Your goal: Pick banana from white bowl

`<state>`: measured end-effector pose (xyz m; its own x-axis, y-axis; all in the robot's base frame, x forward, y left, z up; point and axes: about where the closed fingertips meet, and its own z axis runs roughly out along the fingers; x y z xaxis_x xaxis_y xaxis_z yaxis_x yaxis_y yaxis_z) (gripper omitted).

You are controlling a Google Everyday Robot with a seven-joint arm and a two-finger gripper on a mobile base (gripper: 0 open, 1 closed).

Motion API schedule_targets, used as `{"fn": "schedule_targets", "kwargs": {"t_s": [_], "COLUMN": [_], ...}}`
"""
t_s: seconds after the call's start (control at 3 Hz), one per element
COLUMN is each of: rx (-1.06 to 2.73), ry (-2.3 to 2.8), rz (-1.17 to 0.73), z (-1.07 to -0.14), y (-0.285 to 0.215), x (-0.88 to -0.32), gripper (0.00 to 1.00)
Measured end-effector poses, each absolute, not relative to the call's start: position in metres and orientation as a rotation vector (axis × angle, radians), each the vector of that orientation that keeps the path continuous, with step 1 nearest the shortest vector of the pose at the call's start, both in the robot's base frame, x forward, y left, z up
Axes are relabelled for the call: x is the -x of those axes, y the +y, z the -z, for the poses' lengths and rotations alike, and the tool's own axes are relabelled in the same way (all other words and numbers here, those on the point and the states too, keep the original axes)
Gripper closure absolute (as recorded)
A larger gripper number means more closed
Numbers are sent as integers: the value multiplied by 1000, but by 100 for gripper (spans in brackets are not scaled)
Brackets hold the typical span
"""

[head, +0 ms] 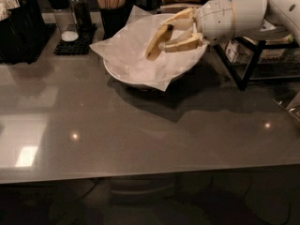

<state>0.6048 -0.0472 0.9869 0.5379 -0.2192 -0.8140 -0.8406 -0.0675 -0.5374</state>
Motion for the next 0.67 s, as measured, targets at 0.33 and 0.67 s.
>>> {"fn": "schedule_targets", "kwargs": {"t_s": [0.33,0.67], "rx": [1556,1556], "ry": [904,904], "rz": [-665,-665], "z": [-991,-991], "y": [-55,-55], "x": [-602,-602], "gripper": [100,100]}}
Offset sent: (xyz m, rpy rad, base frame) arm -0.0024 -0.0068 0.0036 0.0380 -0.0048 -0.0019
